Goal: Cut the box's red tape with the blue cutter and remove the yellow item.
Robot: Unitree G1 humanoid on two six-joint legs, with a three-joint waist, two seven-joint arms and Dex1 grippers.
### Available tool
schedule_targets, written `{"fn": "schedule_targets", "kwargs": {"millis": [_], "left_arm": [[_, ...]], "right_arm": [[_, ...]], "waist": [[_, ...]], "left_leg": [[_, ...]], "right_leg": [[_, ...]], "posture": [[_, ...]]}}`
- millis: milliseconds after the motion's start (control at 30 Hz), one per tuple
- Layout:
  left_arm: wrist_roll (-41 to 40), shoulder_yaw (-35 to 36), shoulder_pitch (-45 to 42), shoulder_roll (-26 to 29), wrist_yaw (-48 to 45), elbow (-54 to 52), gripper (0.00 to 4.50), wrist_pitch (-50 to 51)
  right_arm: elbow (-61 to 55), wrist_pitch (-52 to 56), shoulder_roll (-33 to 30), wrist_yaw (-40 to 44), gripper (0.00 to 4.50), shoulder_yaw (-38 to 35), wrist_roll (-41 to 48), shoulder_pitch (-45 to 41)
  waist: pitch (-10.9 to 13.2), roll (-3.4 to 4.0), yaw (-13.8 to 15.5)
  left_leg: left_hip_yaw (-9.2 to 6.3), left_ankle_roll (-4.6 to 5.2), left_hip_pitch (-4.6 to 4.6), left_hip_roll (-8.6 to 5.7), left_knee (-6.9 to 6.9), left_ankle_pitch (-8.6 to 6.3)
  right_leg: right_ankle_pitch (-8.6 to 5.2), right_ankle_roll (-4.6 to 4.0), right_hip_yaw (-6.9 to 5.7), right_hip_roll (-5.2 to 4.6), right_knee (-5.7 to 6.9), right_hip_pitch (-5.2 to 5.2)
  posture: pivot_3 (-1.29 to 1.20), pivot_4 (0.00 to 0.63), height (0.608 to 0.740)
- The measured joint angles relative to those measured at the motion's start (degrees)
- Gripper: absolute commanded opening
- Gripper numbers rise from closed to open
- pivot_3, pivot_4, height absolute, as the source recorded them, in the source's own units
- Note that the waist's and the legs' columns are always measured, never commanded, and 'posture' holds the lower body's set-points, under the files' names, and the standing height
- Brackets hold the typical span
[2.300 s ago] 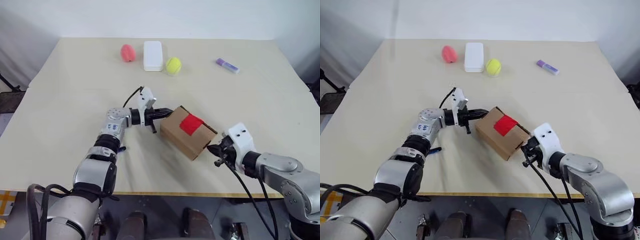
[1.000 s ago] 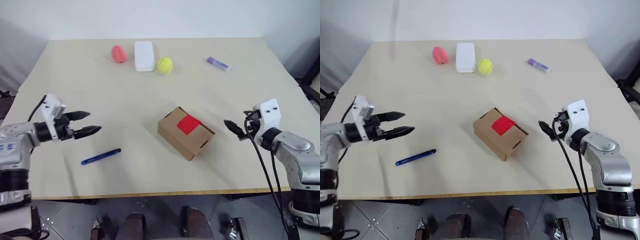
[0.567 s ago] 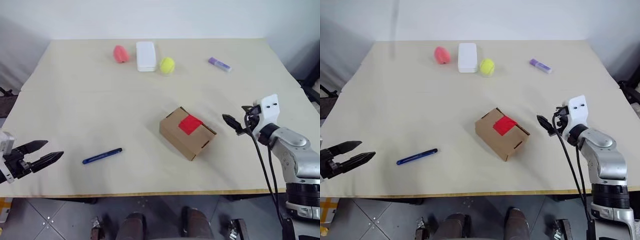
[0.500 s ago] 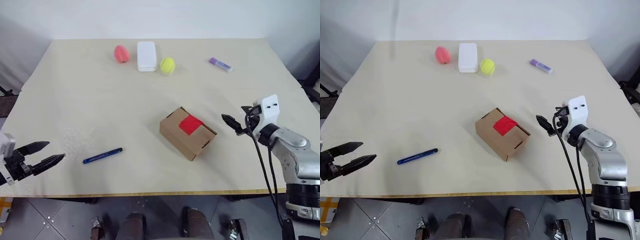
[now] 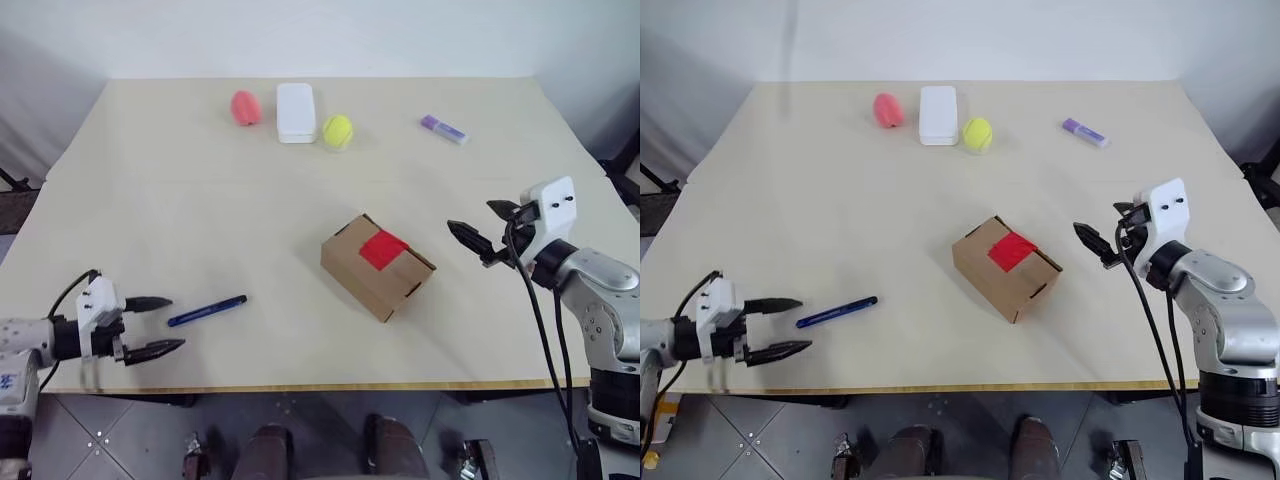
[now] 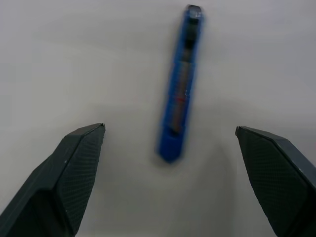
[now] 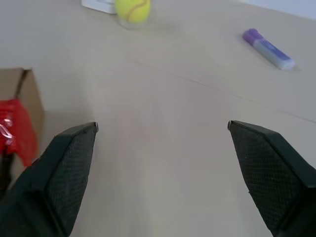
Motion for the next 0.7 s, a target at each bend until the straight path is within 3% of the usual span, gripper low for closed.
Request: {"fn": "schedule_targets", "kwargs": {"millis": [100,333,533,700], "left_arm": [[0.6,-2.5,-4.0,-0.1,-2.0,4.8,4.50,-3.1],[0.9,-6.8,-8.7,0.0,-6.6,9.6,2.50,-5.1],[1.6,-9.2,-8.7,1.0,-8.2,9.2,2.50,-4.4],[1.5,-9.6,-7.6,1.1,-9.4,7.3,1.36,-3.3]], "right_arm": [[-3.5,2.2,-0.6,0.0,4.42,-0.3,1.3,1.1],[-6.7,5.0,-2.0,-0.2,4.50,-1.9,2.9,2.9],[-7.3,5.8,-2.4,-0.4,4.50,-2.5,3.0,3.4],[-7.4,5.8,-2.4,-0.4,4.50,-2.5,2.9,3.3]], "waist": [[0.0,0.07,0.1],[-0.1,0.23,0.0],[-0.3,0.56,-0.1],[-0.4,0.61,-0.1]], "left_leg": [[0.01,0.00,0.01,-0.01,0.02,0.00],[0.04,0.02,0.04,-0.01,0.03,-0.01],[0.31,0.10,0.40,-0.01,-0.13,-0.06],[0.55,0.17,0.63,0.02,-0.17,-0.15]], "right_leg": [[0.01,0.02,0.00,-0.01,0.02,0.01],[0.01,0.03,0.01,-0.01,0.03,0.02],[0.01,0.03,0.19,-0.02,0.03,0.15],[0.01,0.03,0.34,-0.02,0.02,0.22]], "posture": [[0.00,0.150,0.740],[0.00,0.150,0.740],[0.00,0.150,0.740],[0.00,0.150,0.740]]}}
